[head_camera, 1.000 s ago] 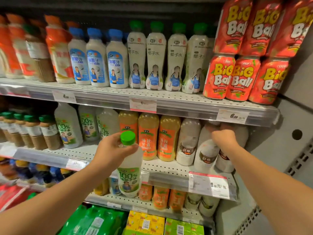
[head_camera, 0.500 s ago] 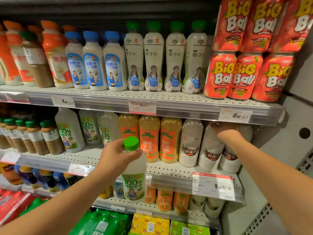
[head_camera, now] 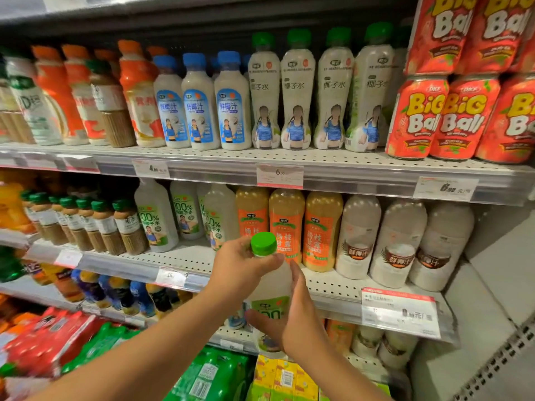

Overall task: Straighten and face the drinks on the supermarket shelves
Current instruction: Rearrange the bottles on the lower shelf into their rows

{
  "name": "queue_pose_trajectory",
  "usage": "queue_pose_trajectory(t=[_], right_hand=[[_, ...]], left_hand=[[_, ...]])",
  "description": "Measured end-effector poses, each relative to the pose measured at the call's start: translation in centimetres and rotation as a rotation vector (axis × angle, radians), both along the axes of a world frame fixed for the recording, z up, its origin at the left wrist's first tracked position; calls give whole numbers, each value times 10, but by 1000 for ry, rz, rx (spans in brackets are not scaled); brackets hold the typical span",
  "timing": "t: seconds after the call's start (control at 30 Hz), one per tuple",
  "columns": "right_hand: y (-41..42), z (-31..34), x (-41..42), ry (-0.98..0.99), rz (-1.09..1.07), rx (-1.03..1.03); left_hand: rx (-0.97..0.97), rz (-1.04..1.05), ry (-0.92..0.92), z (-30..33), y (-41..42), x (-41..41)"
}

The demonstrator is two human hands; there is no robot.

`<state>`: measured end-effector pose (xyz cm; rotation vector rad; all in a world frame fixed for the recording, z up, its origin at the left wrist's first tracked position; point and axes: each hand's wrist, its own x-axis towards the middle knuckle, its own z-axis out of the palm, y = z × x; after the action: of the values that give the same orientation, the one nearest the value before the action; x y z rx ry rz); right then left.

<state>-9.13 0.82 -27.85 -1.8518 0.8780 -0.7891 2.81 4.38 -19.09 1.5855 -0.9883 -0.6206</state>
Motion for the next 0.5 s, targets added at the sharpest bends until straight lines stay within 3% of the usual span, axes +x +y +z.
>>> queue_pose_trajectory(t=[0.1,0.3,0.5], right_hand=[[6,6,19,-63,-42,-20],[35,13,56,-2,-130,-73],[83,26,107,-11,-264,-50]], left_hand=[[-17,9,29,1,12,7],[-50,36,40,4,42,42],[-98,-186,-109,3,91,109]])
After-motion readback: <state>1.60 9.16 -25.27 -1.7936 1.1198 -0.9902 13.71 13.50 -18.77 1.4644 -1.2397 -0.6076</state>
